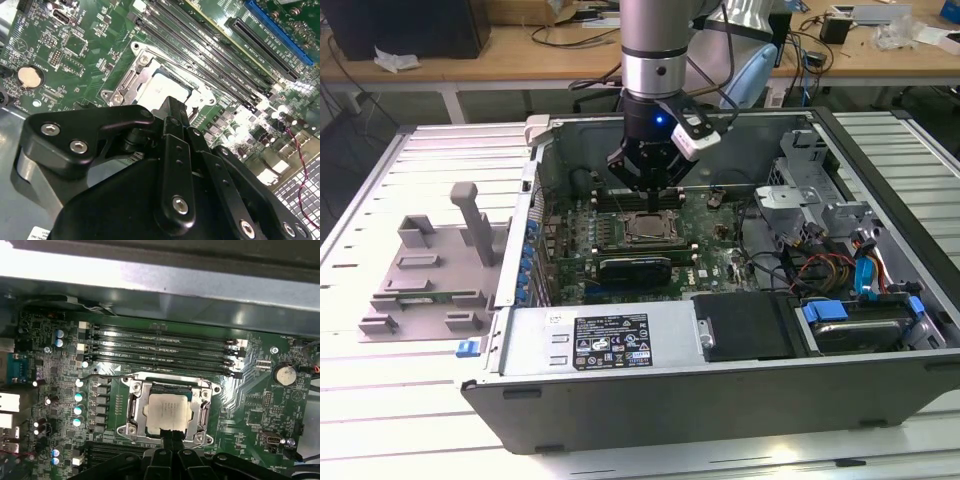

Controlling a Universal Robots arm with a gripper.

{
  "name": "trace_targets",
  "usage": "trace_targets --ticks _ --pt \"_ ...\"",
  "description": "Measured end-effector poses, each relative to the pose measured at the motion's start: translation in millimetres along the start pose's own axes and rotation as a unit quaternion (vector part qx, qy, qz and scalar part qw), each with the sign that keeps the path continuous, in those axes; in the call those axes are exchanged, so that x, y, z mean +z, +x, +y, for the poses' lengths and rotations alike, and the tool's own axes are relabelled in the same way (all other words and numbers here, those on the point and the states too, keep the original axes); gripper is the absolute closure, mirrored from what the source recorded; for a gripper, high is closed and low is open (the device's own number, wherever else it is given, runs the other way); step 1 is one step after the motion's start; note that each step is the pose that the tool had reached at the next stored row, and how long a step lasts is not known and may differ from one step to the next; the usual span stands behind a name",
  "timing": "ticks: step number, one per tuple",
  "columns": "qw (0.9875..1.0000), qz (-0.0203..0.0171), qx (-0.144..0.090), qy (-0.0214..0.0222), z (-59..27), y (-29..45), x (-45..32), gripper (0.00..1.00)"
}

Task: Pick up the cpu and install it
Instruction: 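Close the cpu cover, then install the first cpu locking lever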

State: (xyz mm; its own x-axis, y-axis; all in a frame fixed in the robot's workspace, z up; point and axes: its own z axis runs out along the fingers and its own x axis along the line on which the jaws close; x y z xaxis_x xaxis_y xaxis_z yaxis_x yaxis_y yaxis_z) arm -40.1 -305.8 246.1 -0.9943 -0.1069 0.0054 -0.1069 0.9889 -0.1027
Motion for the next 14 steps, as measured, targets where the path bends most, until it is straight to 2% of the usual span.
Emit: trace_targets --ticks 14 --pt "1.0000 0.0000 0.000 0.0000 0.2 1.7 0.0 0.89"
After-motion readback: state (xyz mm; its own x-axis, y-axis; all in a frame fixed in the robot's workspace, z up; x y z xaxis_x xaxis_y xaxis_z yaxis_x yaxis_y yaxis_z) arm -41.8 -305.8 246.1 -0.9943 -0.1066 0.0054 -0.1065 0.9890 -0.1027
